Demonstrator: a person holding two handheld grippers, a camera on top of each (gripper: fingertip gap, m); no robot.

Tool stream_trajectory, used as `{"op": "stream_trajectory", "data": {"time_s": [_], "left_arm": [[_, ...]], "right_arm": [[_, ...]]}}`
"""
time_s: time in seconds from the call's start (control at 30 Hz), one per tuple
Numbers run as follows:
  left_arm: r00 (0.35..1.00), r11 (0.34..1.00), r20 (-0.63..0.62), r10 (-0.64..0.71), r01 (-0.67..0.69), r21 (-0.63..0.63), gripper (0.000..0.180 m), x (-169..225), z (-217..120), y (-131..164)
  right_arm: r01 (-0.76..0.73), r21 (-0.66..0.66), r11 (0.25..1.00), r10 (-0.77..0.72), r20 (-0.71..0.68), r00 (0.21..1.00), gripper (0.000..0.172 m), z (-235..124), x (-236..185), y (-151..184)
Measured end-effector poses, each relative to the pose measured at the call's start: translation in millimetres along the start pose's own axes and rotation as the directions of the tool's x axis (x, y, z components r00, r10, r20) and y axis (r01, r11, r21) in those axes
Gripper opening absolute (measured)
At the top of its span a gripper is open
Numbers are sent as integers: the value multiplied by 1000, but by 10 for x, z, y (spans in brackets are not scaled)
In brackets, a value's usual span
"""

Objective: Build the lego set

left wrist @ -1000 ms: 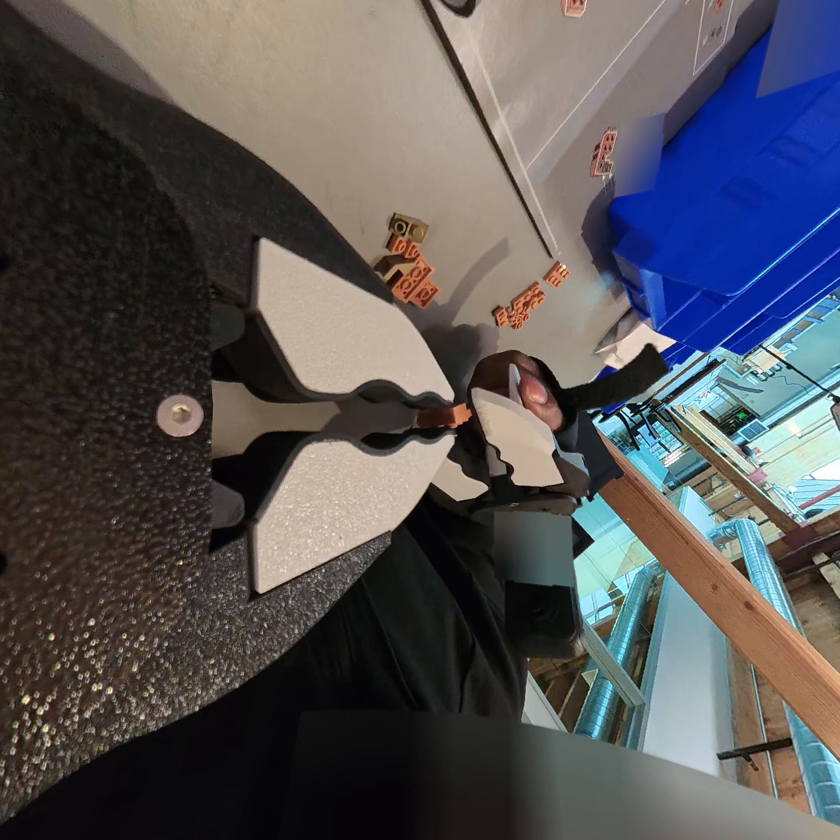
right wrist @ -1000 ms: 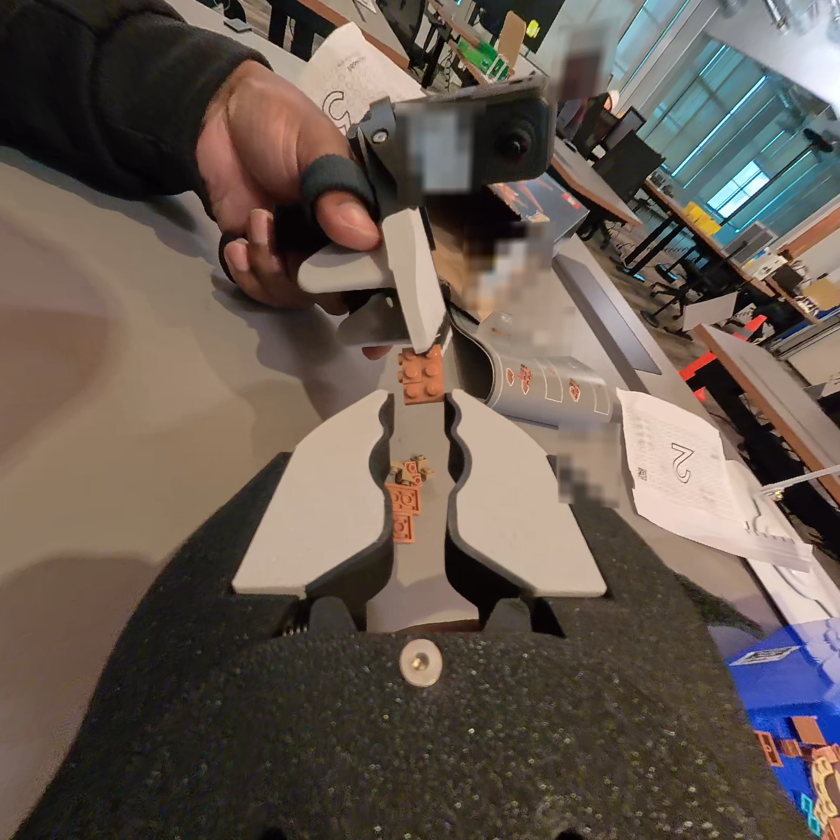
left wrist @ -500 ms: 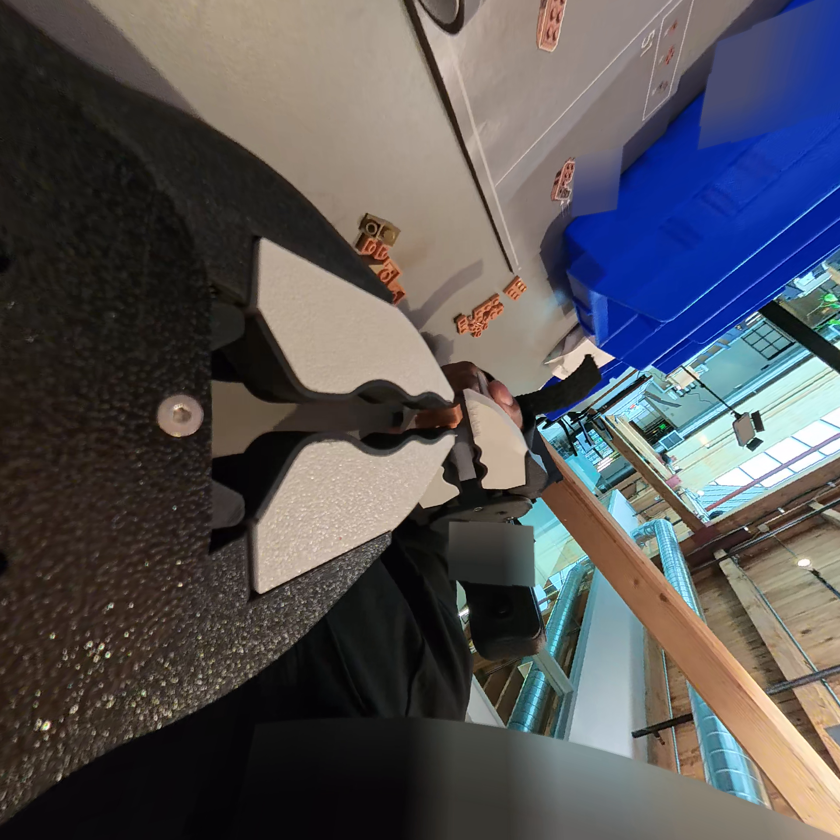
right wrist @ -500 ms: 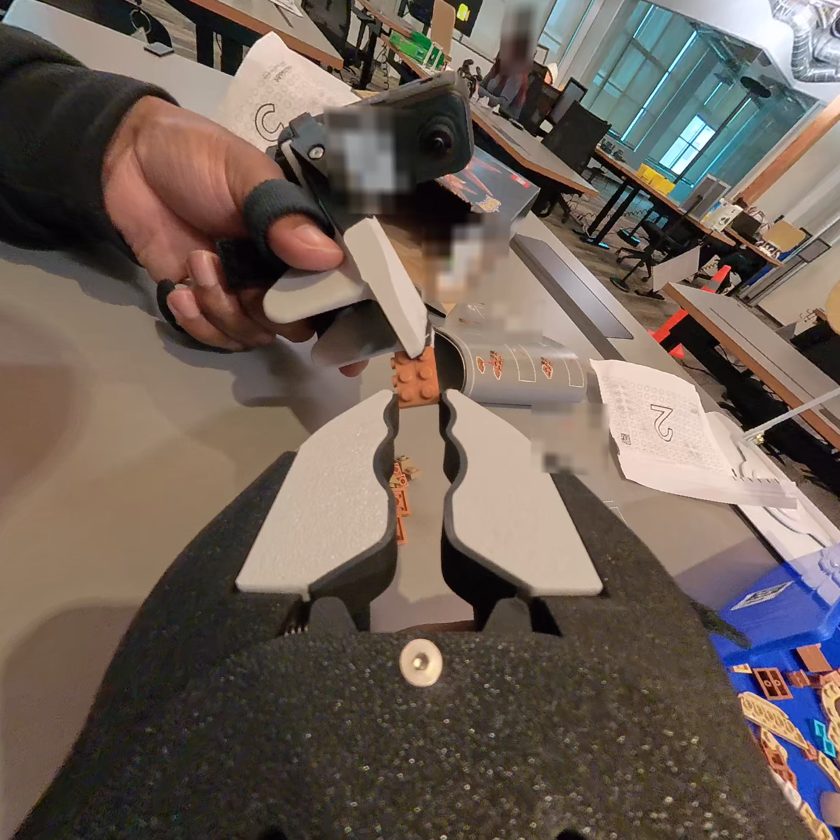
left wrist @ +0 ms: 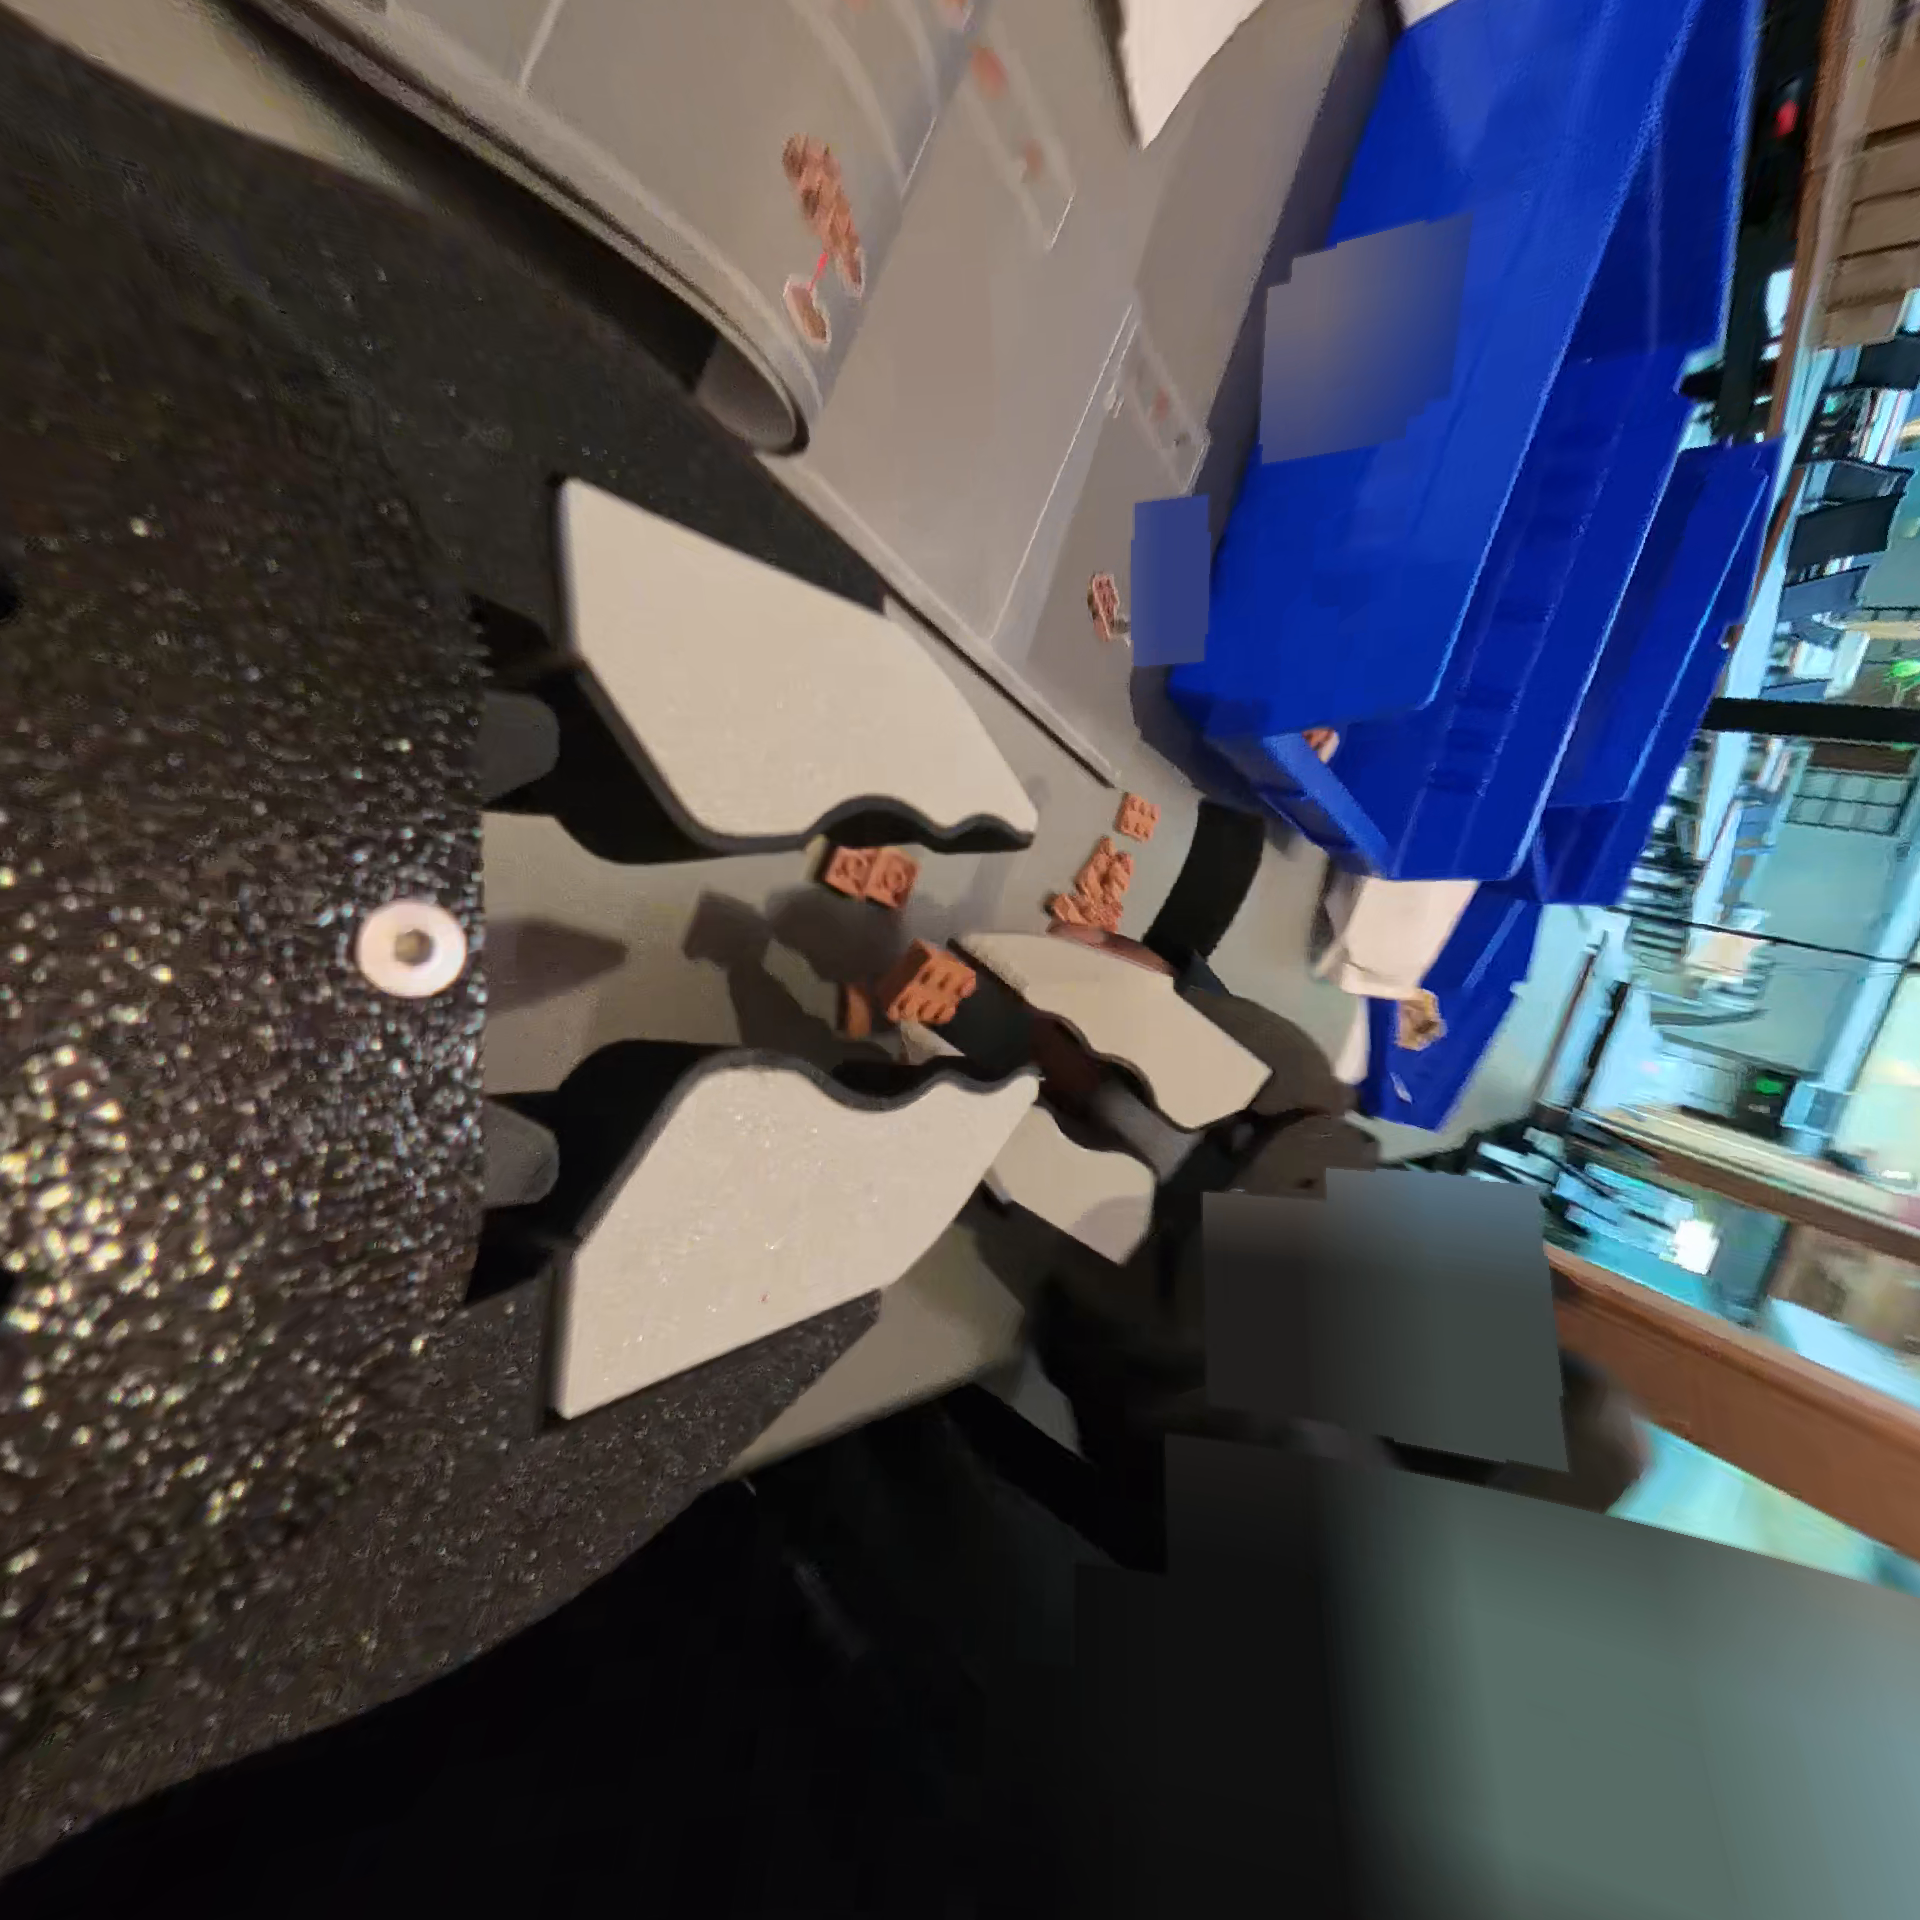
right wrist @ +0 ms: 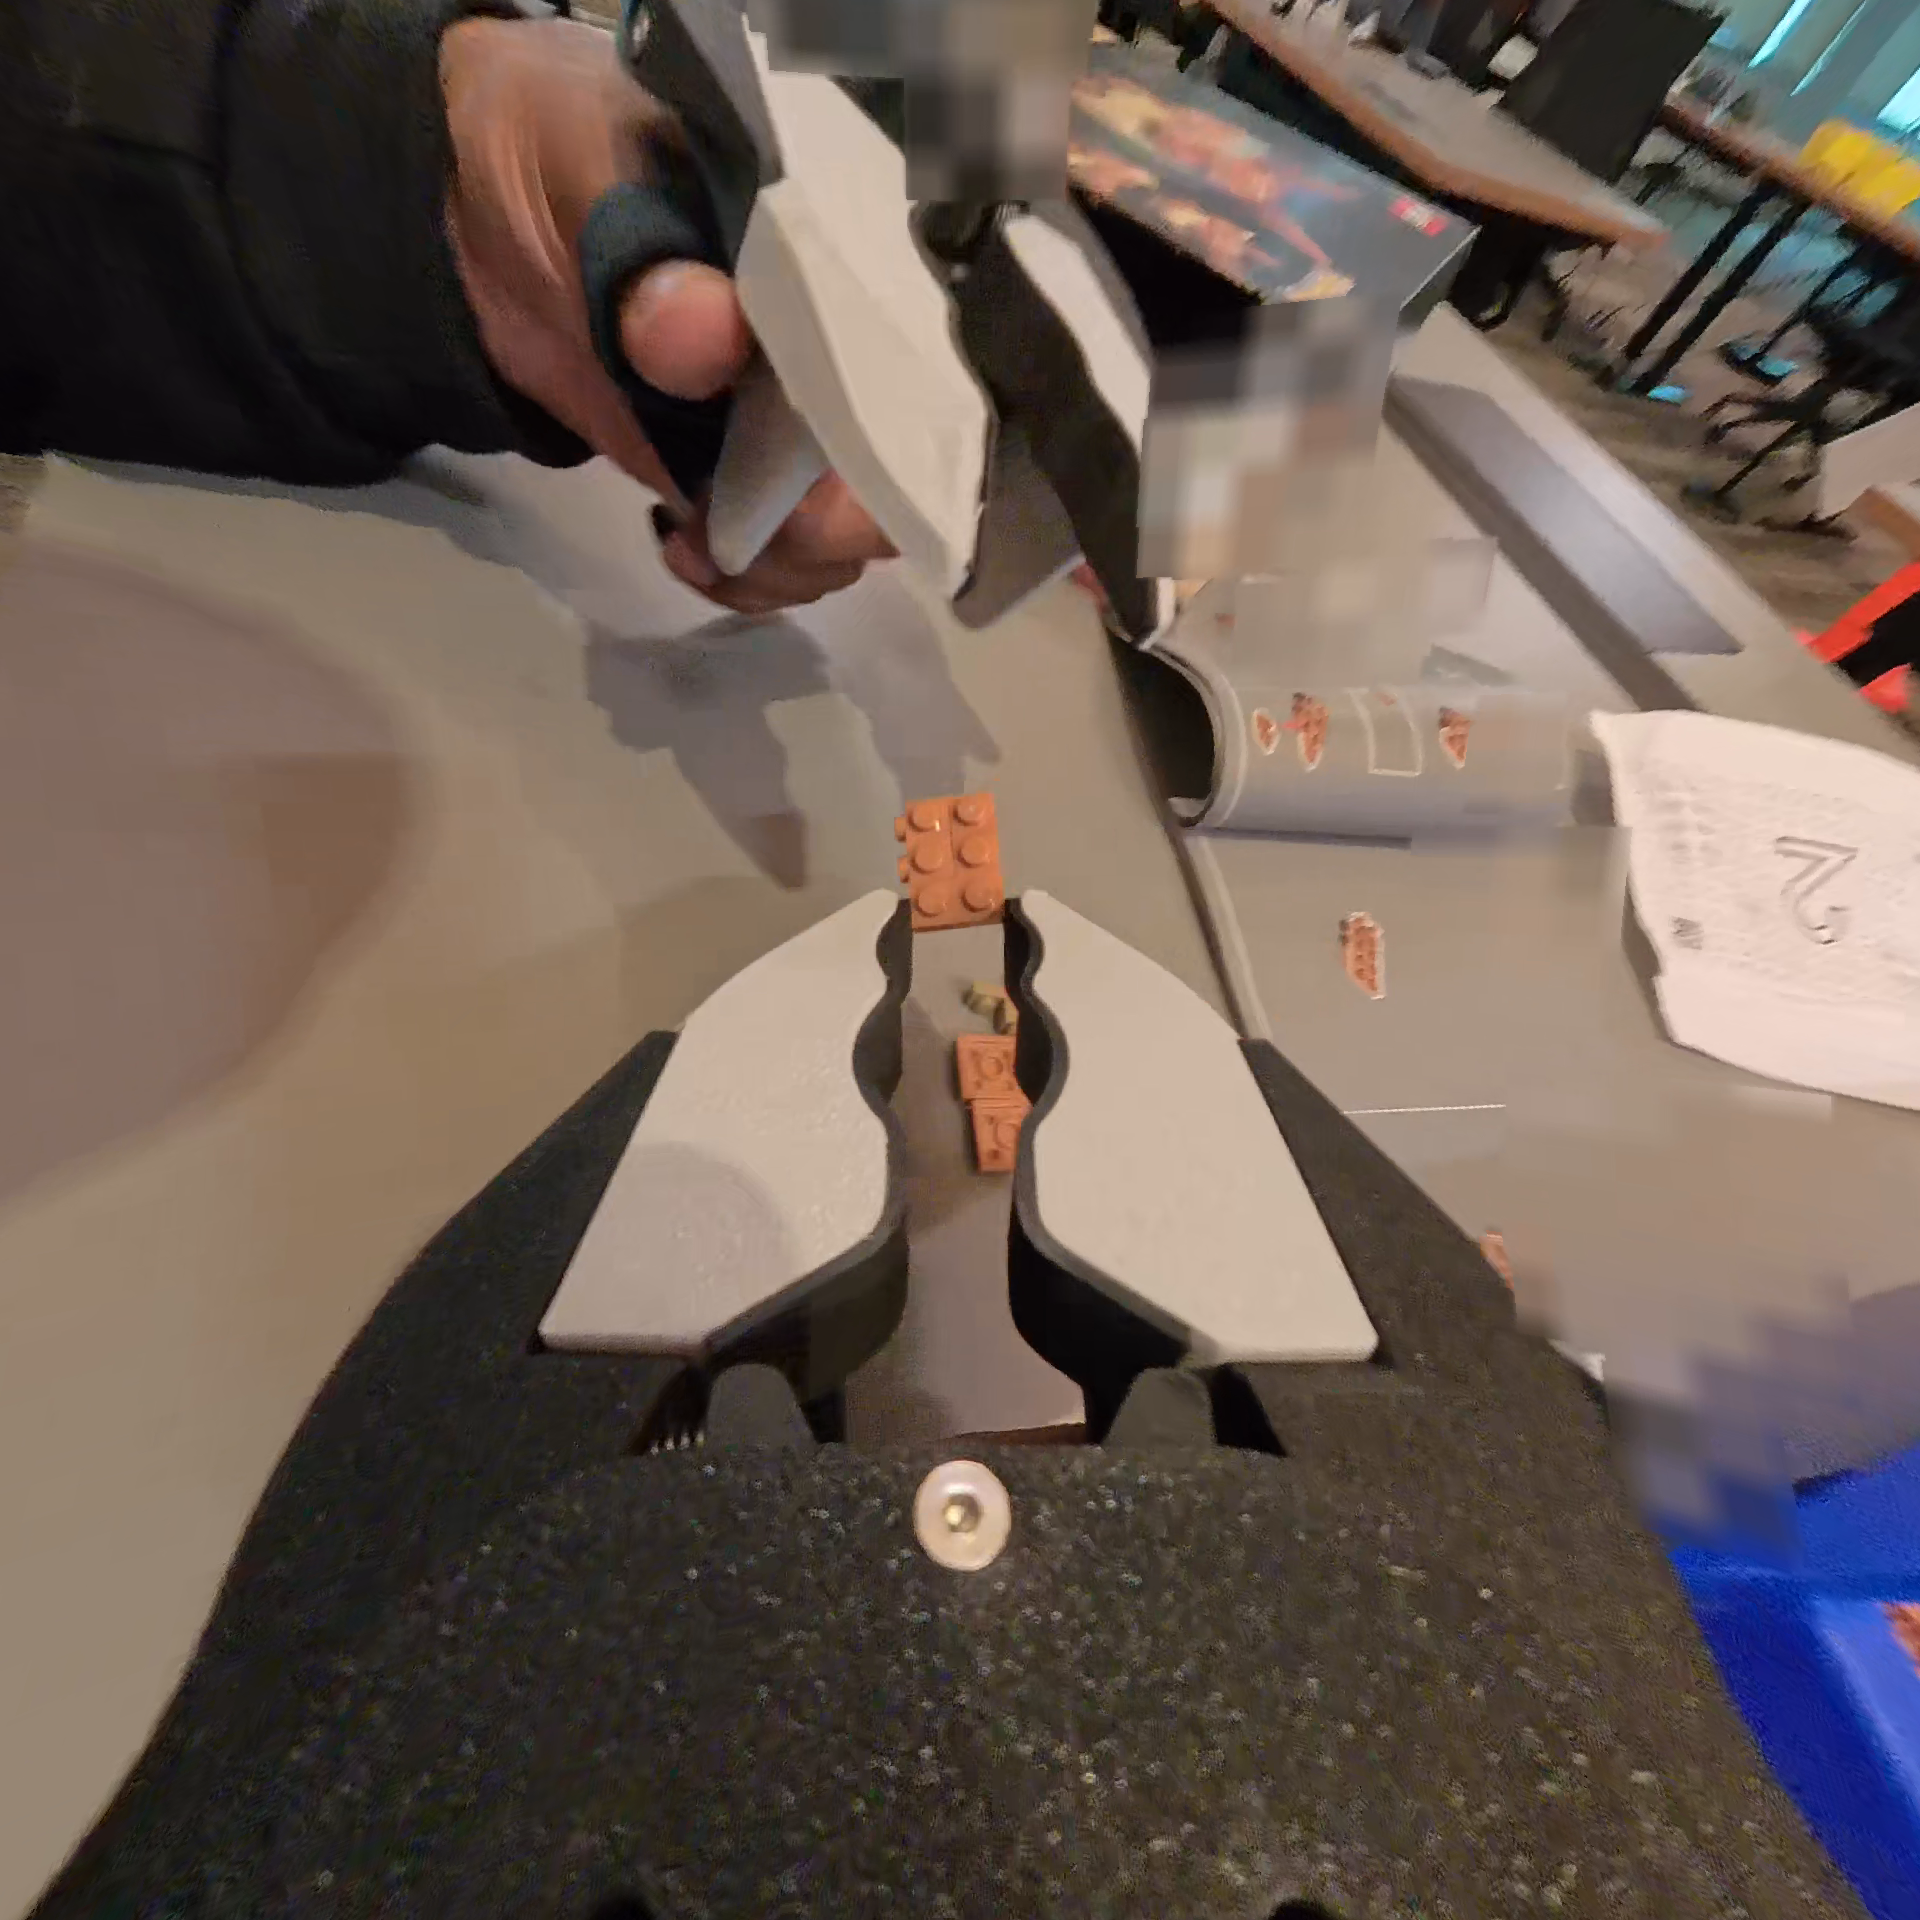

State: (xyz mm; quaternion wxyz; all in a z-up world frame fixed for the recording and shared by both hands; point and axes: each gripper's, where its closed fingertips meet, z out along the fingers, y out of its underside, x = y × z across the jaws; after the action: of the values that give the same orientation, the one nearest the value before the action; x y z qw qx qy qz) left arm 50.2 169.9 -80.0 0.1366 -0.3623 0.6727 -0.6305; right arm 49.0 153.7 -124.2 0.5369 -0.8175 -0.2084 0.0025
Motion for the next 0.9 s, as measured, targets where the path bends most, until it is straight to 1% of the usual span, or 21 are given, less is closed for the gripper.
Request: {"op": "stream_trajectory", "data": {"time_s": [0.07,0.13,0.2,0.27,0.33,0.5,0.63,0.9], "left_arm": [[989,987,11,145,-144,-72,37,24,8,90],[966,955,-1,258,-256,-147,35,51,45,216],[935,912,-18,354,-349,-214,34,69,95,348],[907,875,-38,419,-415,-251,32,99,151,444],[897,862,-43,440,-436,-261,31,114,196,485],[901,862,-68,429,-430,-269,31,138,222,542],[894,853,-94,438,-447,-269,29,188,230,564],[876,836,-99,472,-481,-264,18,229,263,572]], "right_arm": [[-48,-17,999,49,47,998,16,15,-41,35],[-81,-41,996,84,82,993,16,27,-73,84],[-111,-71,991,119,118,986,16,39,-110,137],[-127,-83,988,138,141,980,16,36,-130,152],[-146,-94,985,160,173,972,16,29,-159,162],[-139,-85,987,156,234,960,16,6,-226,147],[-141,-78,987,156,249,956,16,-2,-239,141],[-154,-59,986,165,275,947,16,-26,-249,117]]}}
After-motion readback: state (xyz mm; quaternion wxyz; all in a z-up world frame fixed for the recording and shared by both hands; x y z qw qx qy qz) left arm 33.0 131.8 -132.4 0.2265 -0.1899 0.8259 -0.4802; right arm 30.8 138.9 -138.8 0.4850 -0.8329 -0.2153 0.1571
